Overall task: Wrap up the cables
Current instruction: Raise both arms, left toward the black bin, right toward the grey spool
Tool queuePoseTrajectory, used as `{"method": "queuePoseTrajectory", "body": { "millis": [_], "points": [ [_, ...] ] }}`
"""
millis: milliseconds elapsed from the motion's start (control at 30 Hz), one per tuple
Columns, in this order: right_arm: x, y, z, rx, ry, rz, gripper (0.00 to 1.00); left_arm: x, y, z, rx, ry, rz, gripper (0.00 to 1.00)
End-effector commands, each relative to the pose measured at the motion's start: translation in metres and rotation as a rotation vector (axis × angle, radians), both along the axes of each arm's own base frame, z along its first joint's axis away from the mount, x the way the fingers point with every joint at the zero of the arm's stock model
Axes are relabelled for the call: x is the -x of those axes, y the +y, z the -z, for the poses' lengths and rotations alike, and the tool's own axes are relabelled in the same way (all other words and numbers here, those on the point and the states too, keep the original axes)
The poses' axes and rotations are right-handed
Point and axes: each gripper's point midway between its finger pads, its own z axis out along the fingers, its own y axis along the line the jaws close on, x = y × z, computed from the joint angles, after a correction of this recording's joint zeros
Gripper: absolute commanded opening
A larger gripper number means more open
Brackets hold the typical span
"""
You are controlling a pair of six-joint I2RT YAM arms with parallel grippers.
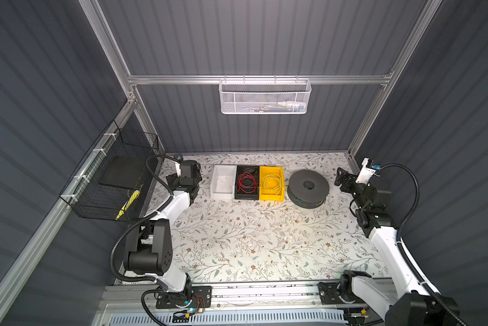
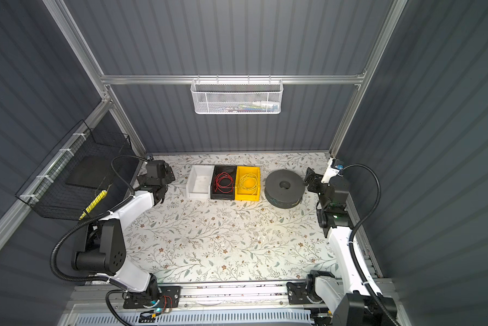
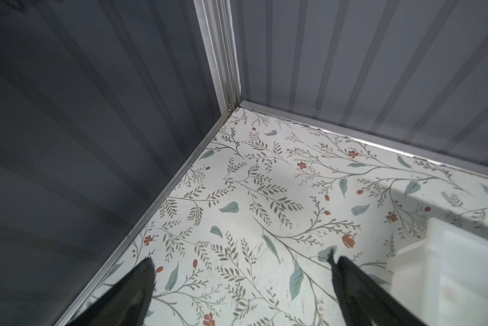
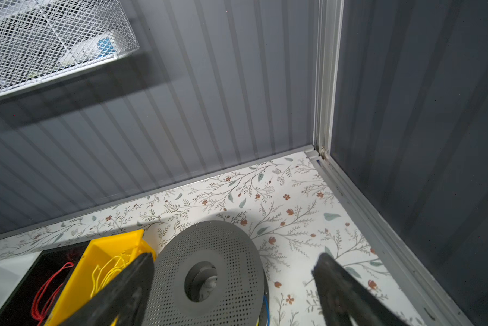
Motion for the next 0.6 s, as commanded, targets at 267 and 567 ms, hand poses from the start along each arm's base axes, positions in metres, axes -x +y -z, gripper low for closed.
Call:
{"method": "queuePoseTrajectory", "body": {
  "millis": [267,567],
  "points": [
    [-0.007,-0.020,0.107,-0.510,0.419,-0.121,0.83,0.050,-0.100,-0.002,0.192,0.175,0.225,0.99],
    [-0.050,-0.006,0.164,-0.770,0.423,-0.256,0.68,0.055,-0.135,-0.029,0.352,0.078,0.403,1.00]
  ]
}}
